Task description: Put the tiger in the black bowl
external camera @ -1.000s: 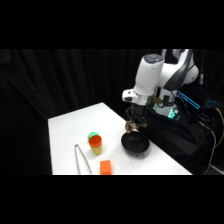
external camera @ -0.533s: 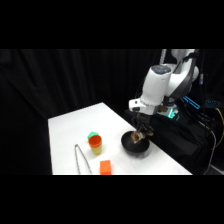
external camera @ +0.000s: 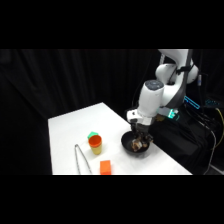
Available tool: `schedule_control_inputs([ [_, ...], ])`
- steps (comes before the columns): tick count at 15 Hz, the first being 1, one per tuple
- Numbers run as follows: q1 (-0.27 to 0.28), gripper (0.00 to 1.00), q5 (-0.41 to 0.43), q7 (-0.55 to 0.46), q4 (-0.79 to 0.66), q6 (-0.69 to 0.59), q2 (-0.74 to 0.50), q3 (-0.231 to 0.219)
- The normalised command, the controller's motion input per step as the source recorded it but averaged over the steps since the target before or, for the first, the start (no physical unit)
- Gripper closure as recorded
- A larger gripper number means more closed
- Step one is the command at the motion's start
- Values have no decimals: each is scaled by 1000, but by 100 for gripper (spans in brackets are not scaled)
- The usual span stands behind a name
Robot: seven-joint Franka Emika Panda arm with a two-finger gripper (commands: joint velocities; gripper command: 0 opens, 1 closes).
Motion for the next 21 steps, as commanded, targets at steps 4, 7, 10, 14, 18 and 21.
schedule_control_inputs([
  [4,48,3,-89,1,76,62,-12,-110],
  [7,174,0,24,-70,22,-152,-190,-181],
  [10,132,0,64,-50,-2,-388,-379,-79],
  [14,59,0,98,-51,26,-540,-475,29],
  [18,-58,0,215,-214,169,-535,-397,47],
  [21,-154,0,276,-376,335,-436,-198,-49],
])
